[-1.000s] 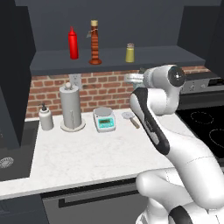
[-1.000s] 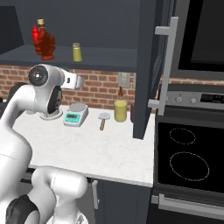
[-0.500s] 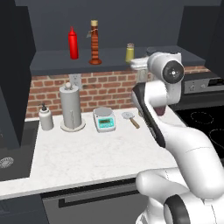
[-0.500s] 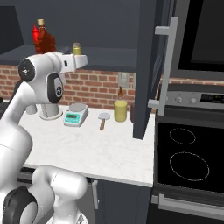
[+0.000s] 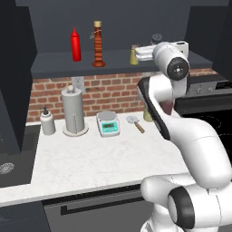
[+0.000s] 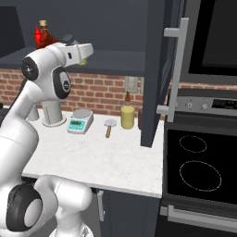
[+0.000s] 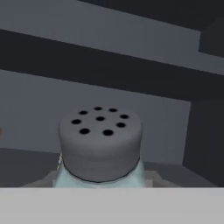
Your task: Put the shaker and condiment bottle from the counter next to their counterparts in the cabinet.
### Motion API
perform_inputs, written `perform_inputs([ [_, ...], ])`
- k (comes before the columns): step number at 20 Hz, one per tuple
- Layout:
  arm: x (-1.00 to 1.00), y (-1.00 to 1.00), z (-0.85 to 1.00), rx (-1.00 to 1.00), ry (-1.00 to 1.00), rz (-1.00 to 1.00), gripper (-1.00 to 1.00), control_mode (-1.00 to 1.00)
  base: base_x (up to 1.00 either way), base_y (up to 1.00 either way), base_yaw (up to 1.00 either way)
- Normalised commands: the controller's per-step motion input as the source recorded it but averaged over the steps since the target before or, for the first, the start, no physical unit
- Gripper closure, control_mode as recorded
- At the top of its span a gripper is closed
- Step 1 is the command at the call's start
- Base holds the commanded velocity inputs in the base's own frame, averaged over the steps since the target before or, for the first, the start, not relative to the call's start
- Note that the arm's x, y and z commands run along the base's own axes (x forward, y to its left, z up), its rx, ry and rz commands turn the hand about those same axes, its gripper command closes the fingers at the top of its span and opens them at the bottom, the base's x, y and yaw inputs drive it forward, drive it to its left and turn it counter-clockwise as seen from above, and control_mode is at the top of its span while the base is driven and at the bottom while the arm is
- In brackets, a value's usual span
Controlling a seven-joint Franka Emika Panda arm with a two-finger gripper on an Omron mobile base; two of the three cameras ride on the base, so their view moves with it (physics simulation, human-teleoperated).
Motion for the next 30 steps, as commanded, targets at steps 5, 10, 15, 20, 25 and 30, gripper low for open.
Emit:
perform_inputs([
  [5, 0.41, -0.37, -0.04, 0.1, 0.15, -0.01, 1.0, -1.0, 0.0, 0.0, 0.0],
  [10, 0.2, -0.23, -0.2, 0.03, 0.35, 0.0, 1.0, -1.0, 0.0, 0.0, 0.0],
  [15, 0.0, 0.0, 0.0, 0.0, 0.02, 0.01, 1.0, -1.0, 0.0, 0.0, 0.0],
  [20, 0.19, 0.0, -0.14, 0.05, 0.0, 0.13, 1.0, -1.0, 0.0, 0.0, 0.0],
  [25, 0.3, 0.0, -0.38, 0.14, 0.0, 0.22, 1.0, -1.0, 0.0, 0.0, 0.0],
  [30, 0.0, 0.0, 0.0, 0.0, 0.0, 0.03, 1.0, -1.0, 0.0, 0.0, 0.0],
])
